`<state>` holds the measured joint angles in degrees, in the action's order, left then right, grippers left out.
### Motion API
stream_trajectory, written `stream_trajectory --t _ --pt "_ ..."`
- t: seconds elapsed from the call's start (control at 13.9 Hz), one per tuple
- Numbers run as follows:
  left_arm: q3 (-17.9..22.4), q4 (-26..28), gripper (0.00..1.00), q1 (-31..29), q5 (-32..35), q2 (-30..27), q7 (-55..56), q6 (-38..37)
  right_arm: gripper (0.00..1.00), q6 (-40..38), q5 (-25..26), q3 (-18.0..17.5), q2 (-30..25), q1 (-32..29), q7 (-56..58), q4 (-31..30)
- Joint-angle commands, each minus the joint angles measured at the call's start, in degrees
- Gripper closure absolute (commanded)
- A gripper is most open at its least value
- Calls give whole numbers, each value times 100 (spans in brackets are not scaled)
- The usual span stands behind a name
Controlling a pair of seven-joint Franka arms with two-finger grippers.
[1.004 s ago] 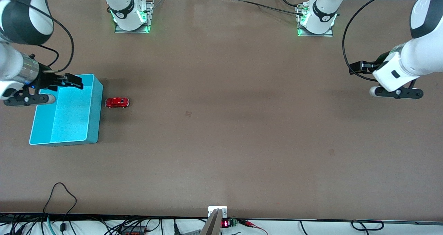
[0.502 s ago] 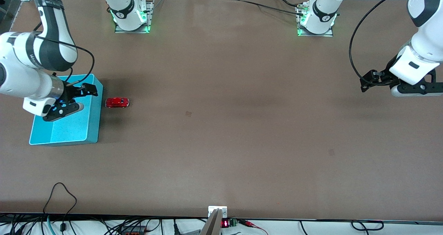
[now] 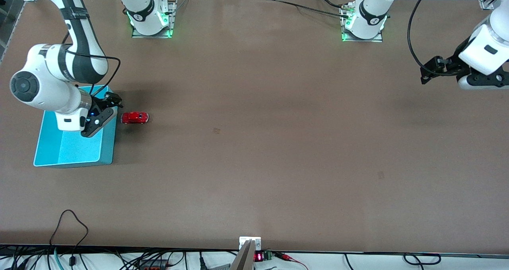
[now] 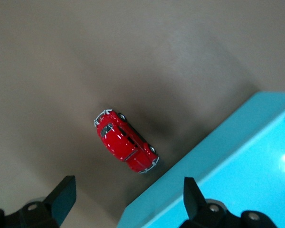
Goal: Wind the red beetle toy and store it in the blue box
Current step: 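Lower the right gripper and grasp the red car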
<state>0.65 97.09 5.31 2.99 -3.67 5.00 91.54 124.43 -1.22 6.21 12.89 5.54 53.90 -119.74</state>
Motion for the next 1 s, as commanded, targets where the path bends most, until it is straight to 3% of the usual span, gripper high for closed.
stream_trajectory --t 0.0,0.43,0.93 --pt "-12 -226 0 40 -71 174 36 -145 0 476 -10 -24 -50 17 1373 -365" --pt "5 -217 0 -39 -36 217 45 -92 0 1109 -10 -50 258 35 3414 -690" --pt "14 -217 0 -39 -27 226 36 -119 0 1716 -71 -76 680 52 4015 -708"
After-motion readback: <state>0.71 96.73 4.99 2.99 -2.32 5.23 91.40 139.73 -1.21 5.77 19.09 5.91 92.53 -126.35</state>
